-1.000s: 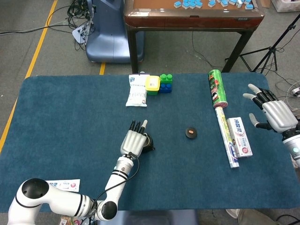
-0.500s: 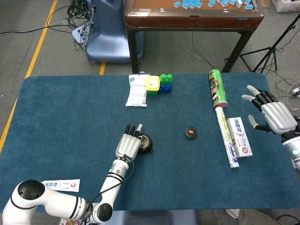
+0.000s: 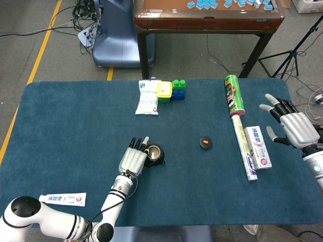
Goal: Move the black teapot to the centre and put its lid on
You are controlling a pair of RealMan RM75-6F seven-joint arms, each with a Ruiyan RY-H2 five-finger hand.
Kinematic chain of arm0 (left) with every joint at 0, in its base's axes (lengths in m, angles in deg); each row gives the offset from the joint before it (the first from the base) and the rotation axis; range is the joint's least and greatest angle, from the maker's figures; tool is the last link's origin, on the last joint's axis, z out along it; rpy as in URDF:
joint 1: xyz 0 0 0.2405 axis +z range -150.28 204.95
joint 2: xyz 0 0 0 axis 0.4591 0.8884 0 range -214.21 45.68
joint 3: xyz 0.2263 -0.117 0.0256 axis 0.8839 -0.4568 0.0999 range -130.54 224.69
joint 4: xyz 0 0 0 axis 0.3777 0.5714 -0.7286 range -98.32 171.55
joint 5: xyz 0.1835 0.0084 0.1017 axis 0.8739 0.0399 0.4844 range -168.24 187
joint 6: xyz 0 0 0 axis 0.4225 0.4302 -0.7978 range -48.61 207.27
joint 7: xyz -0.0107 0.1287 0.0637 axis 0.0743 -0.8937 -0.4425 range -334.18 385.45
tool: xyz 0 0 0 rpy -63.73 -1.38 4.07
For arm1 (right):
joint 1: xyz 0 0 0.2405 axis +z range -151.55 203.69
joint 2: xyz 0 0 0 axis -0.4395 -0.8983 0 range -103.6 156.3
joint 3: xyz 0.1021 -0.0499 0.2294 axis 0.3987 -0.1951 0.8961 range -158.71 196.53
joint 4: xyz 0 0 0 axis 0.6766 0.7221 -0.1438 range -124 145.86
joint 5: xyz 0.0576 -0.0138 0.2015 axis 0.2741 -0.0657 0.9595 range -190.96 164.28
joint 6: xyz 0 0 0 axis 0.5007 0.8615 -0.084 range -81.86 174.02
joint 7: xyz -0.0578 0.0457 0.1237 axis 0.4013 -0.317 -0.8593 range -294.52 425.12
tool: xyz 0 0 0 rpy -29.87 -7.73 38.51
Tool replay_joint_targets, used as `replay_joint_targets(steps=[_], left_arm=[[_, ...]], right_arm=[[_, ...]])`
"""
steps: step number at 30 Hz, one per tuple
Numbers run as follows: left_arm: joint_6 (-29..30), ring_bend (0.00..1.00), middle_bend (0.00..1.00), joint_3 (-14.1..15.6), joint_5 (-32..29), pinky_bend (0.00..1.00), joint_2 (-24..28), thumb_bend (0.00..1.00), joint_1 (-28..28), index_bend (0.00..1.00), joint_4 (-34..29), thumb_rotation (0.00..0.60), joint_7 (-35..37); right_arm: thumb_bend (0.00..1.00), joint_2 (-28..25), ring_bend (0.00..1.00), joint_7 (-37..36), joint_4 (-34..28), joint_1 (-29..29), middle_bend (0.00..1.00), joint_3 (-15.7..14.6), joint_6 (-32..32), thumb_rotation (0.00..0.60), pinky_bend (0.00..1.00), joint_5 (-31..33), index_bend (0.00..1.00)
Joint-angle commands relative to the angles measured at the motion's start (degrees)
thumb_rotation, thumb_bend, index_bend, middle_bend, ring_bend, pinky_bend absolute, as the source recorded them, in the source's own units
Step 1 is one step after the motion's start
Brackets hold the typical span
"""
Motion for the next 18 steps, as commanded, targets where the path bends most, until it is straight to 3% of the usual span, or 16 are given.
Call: replay_joint_targets(steps=[1,18], left_arm=[[0.32,0.00,0.00,0.33,-0.11,0.00,0.50,0.44,0.45,0.26,-0.81,0.600,-0.03],[7.91,0.00,0.00,1.39,1.89,0.00,6.58,0.44,2.27,0.24,-12.32,0.600,-4.73]], right_arm=[[0.52,-0.39,0.00,1.12,-1.09,-0.17,0.00,0.21,0.08,0.600,0.00,0.31,0.16],[0.52,-1.32,0.00,4.02,-4.73,-0.93,0.00,1.11,1.15,0.600,0.00,0.77,0.16]])
